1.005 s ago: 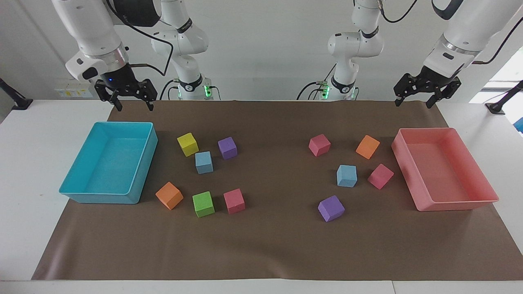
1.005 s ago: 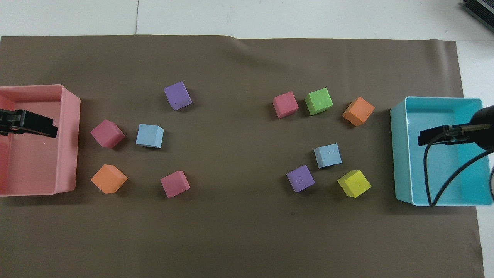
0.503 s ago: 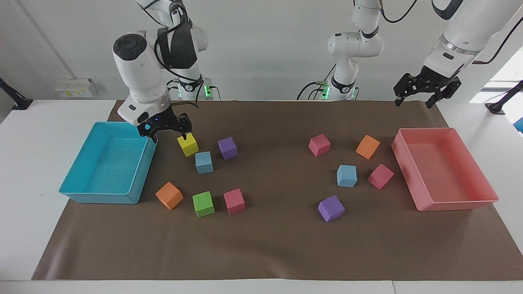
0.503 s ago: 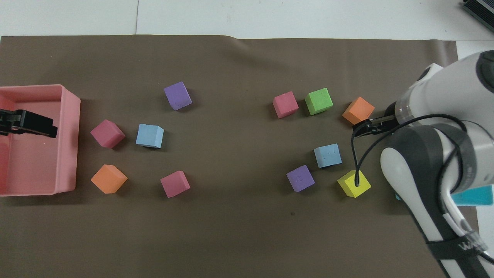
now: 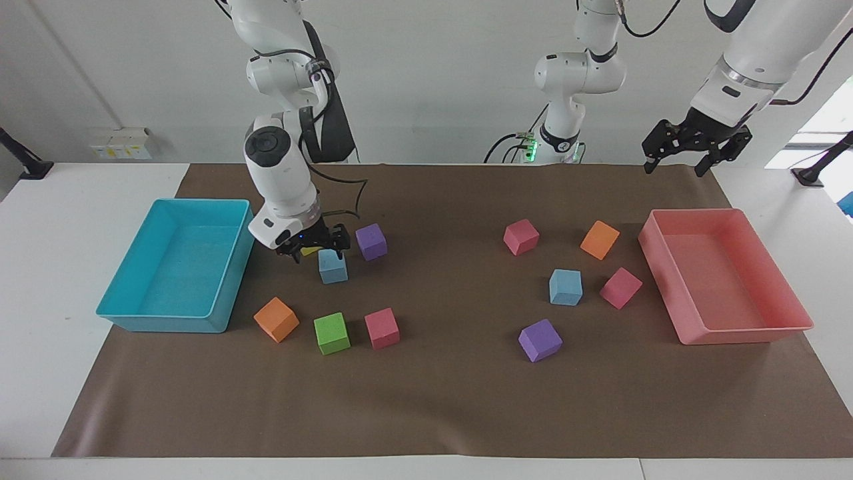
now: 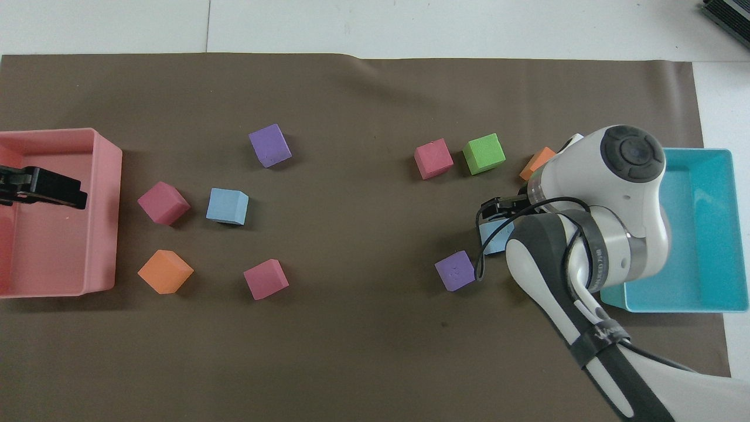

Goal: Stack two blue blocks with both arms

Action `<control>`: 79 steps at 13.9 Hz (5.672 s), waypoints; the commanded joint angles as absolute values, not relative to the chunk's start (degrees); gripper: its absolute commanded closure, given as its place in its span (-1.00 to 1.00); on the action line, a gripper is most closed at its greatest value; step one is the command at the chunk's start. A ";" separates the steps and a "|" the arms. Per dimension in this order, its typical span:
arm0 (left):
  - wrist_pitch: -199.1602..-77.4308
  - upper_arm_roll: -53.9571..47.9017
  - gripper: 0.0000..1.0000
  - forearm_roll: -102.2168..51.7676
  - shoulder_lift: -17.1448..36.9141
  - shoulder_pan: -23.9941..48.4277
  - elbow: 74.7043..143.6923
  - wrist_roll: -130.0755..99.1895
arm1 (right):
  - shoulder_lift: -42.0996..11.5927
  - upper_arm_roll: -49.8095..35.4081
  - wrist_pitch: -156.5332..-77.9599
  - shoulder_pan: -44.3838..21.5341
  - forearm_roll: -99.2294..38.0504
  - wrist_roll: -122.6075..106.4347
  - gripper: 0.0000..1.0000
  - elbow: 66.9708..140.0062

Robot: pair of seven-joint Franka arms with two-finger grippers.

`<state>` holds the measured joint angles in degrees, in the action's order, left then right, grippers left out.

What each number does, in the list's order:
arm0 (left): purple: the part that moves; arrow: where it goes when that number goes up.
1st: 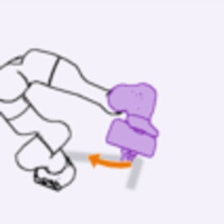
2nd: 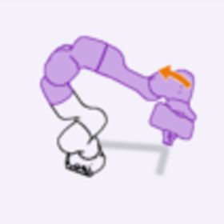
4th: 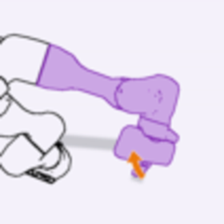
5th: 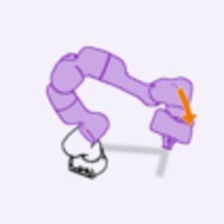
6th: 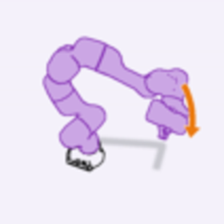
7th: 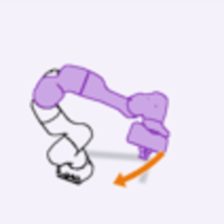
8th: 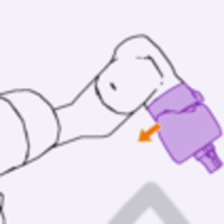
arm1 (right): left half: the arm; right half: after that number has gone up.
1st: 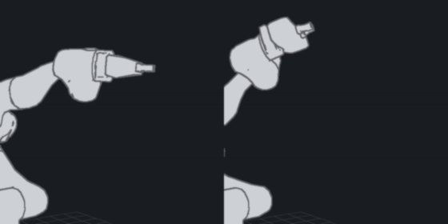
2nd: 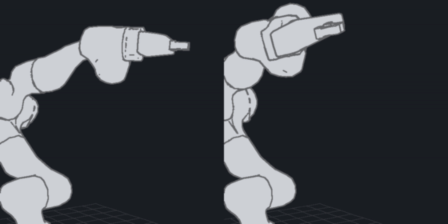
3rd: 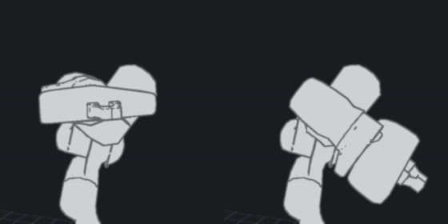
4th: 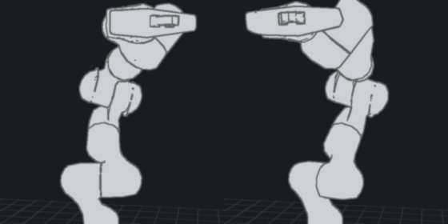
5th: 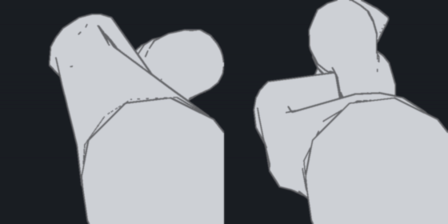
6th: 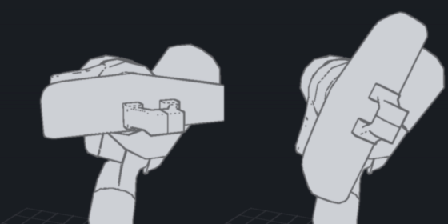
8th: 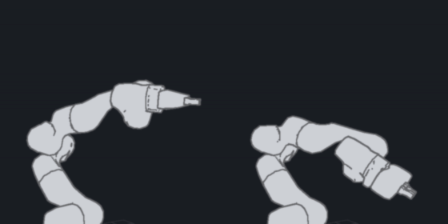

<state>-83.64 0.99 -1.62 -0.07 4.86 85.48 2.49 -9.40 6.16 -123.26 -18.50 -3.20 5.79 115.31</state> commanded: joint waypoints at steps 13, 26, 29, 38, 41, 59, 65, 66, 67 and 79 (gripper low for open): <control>-83.06 0.62 -1.00 -1.93 -0.97 4.04 85.96 2.72 | -14.59 6.24 -134.29 -19.25 -3.87 6.06 -1.00 120.85; -83.06 0.62 -1.00 -1.93 -0.97 4.04 85.96 2.72 | -11.53 6.50 -127.81 -18.63 -3.08 6.77 1.00 116.20; -83.06 0.62 -1.00 -1.93 -0.97 4.04 85.96 2.81 | -7.31 6.77 -122.62 -18.28 -2.90 6.51 1.00 115.67; -83.06 0.62 -1.00 -1.93 -0.97 4.04 85.96 2.81 | -10.71 6.15 -113.20 -20.90 -1.32 9.82 1.00 102.85; -83.06 0.62 -1.00 -1.93 -0.97 4.04 85.96 2.73 | -15.02 6.15 -113.55 -25.04 -1.41 15.19 1.00 98.80; -83.06 0.62 -1.00 -1.93 -0.97 4.04 85.96 2.73 | -35.33 6.06 -126.47 -38.93 -3.69 42.89 1.00 85.69; -83.06 0.62 -1.00 -1.93 -0.97 4.04 85.96 2.72 | -35.25 6.06 -128.58 -40.87 -3.60 32.72 1.00 87.88; -83.06 0.62 -1.00 -1.93 -0.97 4.04 85.96 2.72 | -35.24 6.06 -128.58 -40.96 -3.69 30.96 1.00 88.15; -83.06 0.62 -1.00 -1.93 -0.97 4.04 85.96 2.81 | -35.16 6.06 -128.50 -41.04 -3.69 30.68 1.00 88.24; -83.06 0.62 -1.00 -1.93 -0.97 4.04 85.96 2.72 | -35.16 5.89 -128.67 -40.96 -6.77 32.96 1.00 89.82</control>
<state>-83.64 0.99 -1.62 -0.07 4.86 85.48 2.49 -35.34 6.01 -127.28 -41.03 -5.64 32.38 88.19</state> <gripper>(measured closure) 0.000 0.419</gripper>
